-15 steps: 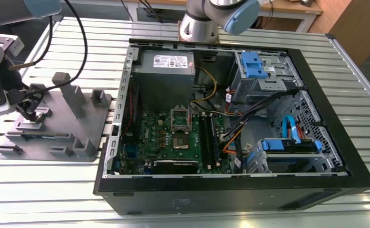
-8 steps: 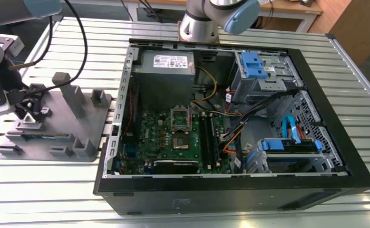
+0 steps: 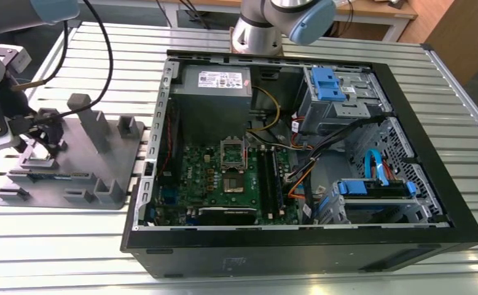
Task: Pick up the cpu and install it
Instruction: 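Pick up the cpu and move it towards the insertion slot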
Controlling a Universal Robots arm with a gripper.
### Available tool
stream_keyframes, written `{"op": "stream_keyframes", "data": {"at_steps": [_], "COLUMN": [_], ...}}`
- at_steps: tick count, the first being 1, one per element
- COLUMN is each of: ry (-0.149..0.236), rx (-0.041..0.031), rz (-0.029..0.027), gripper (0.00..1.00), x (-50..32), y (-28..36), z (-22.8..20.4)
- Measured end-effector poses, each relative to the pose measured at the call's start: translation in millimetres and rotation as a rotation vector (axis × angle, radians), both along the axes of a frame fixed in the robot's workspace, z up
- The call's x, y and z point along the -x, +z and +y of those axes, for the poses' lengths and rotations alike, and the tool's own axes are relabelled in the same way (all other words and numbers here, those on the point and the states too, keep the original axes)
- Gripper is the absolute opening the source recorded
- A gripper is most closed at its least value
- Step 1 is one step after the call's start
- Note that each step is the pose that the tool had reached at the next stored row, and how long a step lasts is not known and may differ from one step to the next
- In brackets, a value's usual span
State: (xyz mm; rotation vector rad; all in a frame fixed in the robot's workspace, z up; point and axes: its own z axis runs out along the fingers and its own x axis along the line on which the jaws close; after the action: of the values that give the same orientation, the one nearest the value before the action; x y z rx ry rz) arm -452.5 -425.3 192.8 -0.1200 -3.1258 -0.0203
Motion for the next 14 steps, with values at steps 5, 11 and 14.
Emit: {"op": "stream_keyframes", "data": {"at_steps": [5,11,14], "ry": [0.022,0.038,0.038], "rx": [-0.001,-0.001,-0.0011], "rz": [-0.0006,-0.0014,-0.0014], "gripper": [0.65,0.65,0.65], "x": [-0.1,-0.1,0.2], "y": [-3.1,-5.3,-6.1], "z": [0.2,0.9,2.7]}}
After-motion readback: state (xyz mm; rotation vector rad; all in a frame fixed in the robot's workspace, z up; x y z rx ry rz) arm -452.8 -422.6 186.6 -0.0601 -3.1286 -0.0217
